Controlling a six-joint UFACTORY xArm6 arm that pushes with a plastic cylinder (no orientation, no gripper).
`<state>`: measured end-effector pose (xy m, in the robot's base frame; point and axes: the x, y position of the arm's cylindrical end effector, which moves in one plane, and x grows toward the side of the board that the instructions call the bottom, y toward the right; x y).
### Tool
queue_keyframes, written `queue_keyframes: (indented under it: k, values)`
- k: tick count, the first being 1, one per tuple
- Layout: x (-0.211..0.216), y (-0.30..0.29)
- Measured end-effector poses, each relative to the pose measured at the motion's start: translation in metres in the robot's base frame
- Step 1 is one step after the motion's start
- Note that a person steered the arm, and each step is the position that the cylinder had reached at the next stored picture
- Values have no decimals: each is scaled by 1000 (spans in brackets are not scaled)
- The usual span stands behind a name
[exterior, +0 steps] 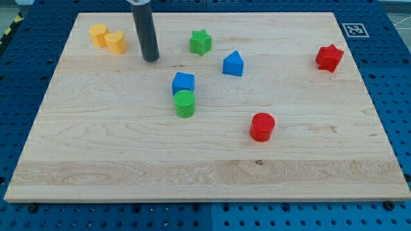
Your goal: Push yellow heart closer to yellow hexagon
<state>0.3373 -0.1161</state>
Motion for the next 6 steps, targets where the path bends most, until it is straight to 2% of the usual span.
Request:
queue_keyframes:
  k: [6]
  values:
    - [-35,-34]
